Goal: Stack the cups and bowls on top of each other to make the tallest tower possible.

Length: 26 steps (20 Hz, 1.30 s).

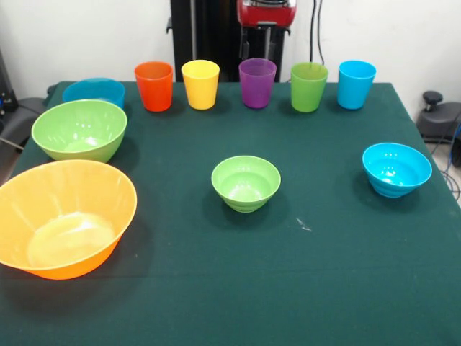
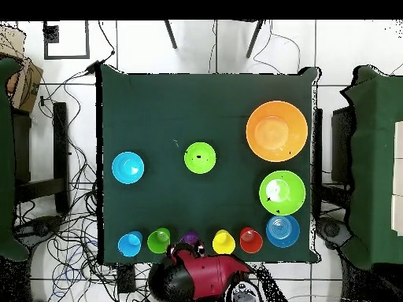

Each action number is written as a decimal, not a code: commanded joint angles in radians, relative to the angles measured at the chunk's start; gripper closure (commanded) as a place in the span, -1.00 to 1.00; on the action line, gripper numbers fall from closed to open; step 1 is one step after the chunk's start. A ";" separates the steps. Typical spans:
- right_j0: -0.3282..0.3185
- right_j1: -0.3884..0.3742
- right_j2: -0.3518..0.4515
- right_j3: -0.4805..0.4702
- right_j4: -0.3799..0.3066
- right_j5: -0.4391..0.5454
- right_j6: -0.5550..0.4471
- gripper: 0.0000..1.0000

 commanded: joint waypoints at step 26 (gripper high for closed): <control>0.067 0.229 -0.017 -0.125 -0.027 -0.198 0.111 -1.00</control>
